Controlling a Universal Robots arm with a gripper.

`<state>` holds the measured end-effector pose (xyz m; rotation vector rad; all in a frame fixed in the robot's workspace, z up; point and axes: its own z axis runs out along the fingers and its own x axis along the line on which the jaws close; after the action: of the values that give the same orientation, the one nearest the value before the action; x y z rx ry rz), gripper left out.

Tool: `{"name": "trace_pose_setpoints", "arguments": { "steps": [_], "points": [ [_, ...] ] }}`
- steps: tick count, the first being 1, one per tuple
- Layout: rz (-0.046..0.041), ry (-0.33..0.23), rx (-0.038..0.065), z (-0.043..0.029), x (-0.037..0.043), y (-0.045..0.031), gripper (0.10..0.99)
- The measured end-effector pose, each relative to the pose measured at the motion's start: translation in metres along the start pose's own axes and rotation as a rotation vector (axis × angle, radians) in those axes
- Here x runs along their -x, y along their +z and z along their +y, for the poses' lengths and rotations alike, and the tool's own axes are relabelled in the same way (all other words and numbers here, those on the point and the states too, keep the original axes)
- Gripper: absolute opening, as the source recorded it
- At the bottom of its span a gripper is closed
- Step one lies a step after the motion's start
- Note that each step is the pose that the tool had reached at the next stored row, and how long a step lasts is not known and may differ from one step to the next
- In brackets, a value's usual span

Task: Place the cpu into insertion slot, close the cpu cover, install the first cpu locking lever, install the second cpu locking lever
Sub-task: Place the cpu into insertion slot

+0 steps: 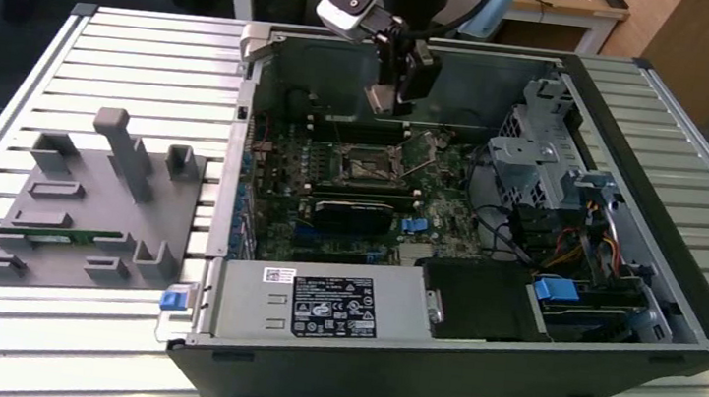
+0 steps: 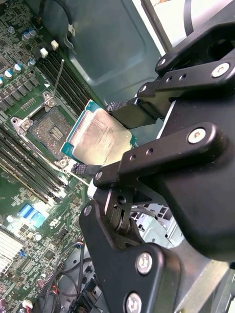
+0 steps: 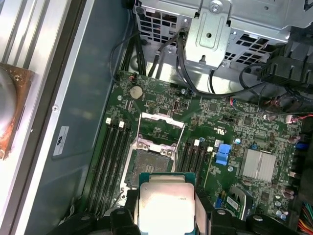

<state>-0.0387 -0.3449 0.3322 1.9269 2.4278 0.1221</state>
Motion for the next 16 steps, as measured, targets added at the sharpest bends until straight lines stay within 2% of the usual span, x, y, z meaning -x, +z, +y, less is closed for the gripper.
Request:
{"name": "trace_pose_setpoints", "arguments": {
  "steps": [16],
  "points": [
    [0.0001,0.0,0.0,-0.0004,0.0001,0.004,0.541]
  ]
}}
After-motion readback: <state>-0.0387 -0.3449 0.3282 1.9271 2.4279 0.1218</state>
